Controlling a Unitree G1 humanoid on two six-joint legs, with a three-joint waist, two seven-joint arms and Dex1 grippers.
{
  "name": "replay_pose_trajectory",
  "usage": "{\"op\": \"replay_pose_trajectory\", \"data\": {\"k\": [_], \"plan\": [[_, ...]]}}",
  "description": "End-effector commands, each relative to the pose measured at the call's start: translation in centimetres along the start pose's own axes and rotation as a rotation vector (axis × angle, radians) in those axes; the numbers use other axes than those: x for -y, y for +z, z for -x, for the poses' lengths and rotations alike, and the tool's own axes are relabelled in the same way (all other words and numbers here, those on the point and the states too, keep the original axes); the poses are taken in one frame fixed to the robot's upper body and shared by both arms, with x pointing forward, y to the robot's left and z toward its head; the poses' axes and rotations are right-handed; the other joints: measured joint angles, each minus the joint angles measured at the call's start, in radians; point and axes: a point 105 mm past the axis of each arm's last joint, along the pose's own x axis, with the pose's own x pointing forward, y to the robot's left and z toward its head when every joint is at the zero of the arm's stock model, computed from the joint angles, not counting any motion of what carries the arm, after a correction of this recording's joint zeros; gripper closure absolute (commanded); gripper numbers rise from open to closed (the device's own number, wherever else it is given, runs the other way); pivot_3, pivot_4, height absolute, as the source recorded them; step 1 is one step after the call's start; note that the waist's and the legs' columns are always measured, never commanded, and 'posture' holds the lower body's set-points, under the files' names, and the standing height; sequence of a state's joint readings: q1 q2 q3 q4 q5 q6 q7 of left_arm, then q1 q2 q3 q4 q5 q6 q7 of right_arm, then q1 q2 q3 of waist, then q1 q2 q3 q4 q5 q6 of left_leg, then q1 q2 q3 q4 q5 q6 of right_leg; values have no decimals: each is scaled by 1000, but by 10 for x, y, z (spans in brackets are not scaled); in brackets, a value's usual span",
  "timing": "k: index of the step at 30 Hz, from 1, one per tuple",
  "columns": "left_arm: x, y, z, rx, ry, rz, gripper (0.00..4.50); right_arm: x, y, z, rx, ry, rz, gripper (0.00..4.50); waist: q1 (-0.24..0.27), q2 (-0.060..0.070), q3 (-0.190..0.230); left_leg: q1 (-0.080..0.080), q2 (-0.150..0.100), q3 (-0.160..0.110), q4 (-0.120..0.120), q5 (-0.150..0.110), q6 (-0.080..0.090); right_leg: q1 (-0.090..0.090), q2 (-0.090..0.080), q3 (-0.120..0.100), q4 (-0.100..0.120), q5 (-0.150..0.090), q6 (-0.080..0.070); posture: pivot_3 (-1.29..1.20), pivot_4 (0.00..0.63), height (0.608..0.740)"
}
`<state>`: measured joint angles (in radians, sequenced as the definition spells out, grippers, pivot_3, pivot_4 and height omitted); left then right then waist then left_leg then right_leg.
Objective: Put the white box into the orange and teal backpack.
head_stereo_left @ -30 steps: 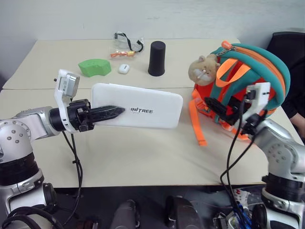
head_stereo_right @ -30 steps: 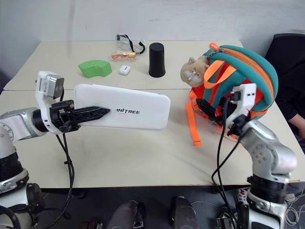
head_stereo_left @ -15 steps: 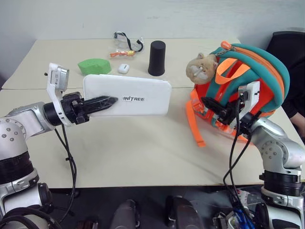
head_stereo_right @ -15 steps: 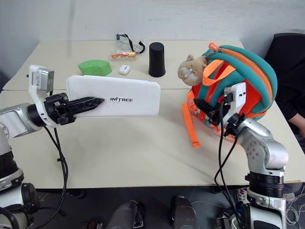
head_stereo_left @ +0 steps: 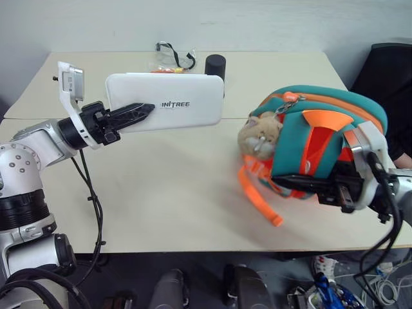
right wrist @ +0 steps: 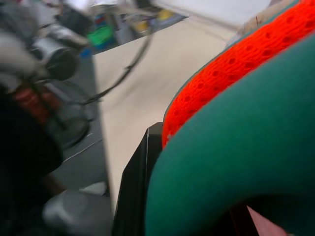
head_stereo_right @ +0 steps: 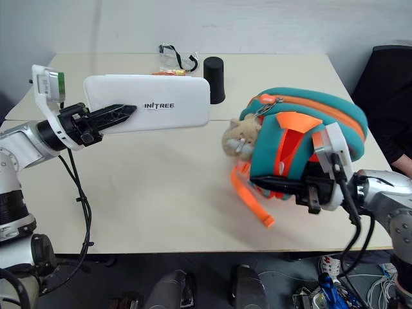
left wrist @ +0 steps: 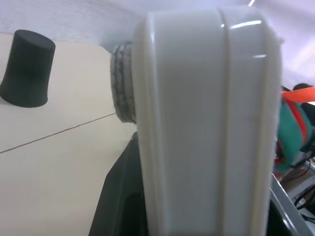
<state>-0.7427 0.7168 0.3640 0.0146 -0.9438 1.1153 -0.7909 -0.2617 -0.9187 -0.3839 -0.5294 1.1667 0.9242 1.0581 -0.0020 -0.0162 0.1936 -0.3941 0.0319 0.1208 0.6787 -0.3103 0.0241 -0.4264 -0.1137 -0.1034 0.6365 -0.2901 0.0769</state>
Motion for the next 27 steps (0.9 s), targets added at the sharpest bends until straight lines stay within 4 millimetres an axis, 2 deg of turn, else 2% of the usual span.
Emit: {"op": "replay_pose_trajectory", "data": {"k": [1, 3, 5, 9, 15, 18, 21, 27], "plan": [[17, 14, -6, 16, -77, -98, 3241, -31, 19, 2, 16, 149, 24, 4471, 1, 0, 0, 0, 0, 0, 0, 0, 0, 0, 0, 0, 0, 0, 0, 0, 150, 740], [22, 12, -8, 4, -108, -106, 3241, -36, 22, 2, 12, 174, 17, 4471, 2, -1, 1, 0, 0, 0, 0, 0, 0, 0, 0, 0, 0, 0, 0, 0, 150, 740], [29, 10, -9, -12, -144, -113, 3241, -33, 19, 1, -8, 150, 21, 4471, 2, -2, 1, 0, 0, 0, 0, 0, 0, 0, 0, 0, 0, 0, 0, 0, 150, 740], [37, 4, -9, -38, -184, -132, 3241, -26, 4, -1, -50, 105, 3, 4471, 4, -3, 2, -1, 0, 0, 0, 0, 0, 0, -1, 0, -1, 0, 0, 0, 150, 740], [43, 15, -6, 28, -229, -146, 3241, -14, -15, 1, -76, 42, -37, 4471, 5, -4, 2, -1, 0, -1, 1, 0, 0, 0, -1, 0, 0, 0, 0, 0, 150, 740], [45, 10, -7, -17, -247, -180, 3241, -11, -23, 2, -85, 26, -49, 4471, 5, -4, 2, -1, 0, -1, 1, 0, 0, 0, 0, 0, -1, 0, 0, 0, 150, 740], [47, -2, -12, -81, -283, -204, 3241, -6, -26, 3, -79, 8, -60, 4471, 5, -4, 2, 0, 0, 0, 1, 0, 0, 0, 0, 0, 0, 0, 0, 0, 150, 740], [46, -12, -36, -213, -402, -324, 3241, 2, -32, 8, -71, -15, -120, 4471, 25, -4, 2, 0, -1, -1, 2, 0, 0, 1, 2, -1, -1, 0, 0, 0, 150, 740]]}}
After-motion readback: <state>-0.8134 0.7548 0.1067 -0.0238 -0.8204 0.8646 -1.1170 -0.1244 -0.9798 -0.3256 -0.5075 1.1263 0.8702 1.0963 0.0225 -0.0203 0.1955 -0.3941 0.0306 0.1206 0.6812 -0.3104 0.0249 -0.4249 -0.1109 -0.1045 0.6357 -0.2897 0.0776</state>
